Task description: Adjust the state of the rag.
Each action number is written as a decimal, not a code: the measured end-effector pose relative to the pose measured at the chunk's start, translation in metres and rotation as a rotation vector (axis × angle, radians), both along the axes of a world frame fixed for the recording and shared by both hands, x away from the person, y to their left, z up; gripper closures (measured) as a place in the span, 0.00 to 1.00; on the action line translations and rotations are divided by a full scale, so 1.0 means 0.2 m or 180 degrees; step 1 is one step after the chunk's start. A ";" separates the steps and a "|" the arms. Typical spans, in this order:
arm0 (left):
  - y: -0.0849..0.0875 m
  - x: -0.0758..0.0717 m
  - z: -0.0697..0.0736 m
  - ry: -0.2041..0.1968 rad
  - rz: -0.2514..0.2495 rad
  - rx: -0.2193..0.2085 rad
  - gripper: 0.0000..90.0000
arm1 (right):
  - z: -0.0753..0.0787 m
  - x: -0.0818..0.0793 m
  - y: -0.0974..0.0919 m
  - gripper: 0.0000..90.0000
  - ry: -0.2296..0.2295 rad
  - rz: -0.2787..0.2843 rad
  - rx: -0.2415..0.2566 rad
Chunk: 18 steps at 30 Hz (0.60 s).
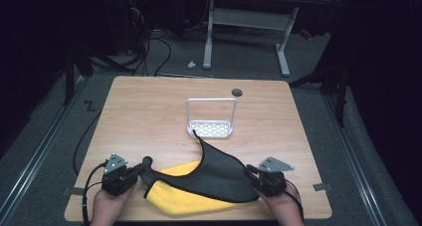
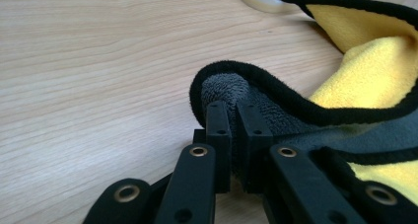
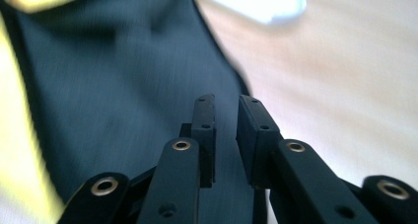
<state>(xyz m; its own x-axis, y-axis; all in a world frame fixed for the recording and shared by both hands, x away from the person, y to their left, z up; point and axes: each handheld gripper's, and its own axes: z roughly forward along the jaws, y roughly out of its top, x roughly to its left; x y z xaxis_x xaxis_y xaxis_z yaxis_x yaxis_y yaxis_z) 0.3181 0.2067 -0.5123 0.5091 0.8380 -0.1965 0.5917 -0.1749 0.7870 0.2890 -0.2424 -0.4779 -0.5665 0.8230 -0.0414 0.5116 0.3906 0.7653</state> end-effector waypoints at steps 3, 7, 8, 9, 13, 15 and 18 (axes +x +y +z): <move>0.02 0.00 -0.02 0.0017 0.0022 0.0017 0.94 | 0.01 0.17 0.14 0.86 0.0007 0.0073 -0.0053; 0.03 0.01 -0.02 0.0035 0.0034 0.0020 0.94 | -0.10 0.36 0.29 0.82 0.0253 0.0123 -0.0262; 0.03 0.02 -0.02 0.0035 0.0038 0.0015 0.94 | -0.14 0.40 0.32 0.82 0.0324 0.0117 -0.0299; 0.03 0.02 -0.02 0.0037 0.0029 0.0013 0.94 | -0.16 0.42 0.33 0.82 0.0368 0.0106 -0.0289; 0.03 0.02 -0.03 0.0042 0.0017 0.0040 0.94 | -0.21 0.45 0.36 0.87 0.0415 0.0127 -0.0276; 0.02 0.02 -0.03 0.0036 0.0006 0.0039 0.94 | -0.20 0.44 0.36 0.97 0.0421 0.0123 -0.0330; 0.01 0.02 -0.03 0.0006 0.0000 0.0032 0.94 | -0.19 0.41 0.34 0.99 0.0398 0.0147 -0.0485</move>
<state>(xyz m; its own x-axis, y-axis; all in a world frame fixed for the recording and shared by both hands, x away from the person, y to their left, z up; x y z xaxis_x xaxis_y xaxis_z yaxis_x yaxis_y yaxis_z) 0.3228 0.2091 -0.5180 0.5087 0.8400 -0.1890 0.5932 -0.1828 0.7840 0.3715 -0.1754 -0.5163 -0.6121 0.7856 -0.0904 0.5778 0.5223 0.6272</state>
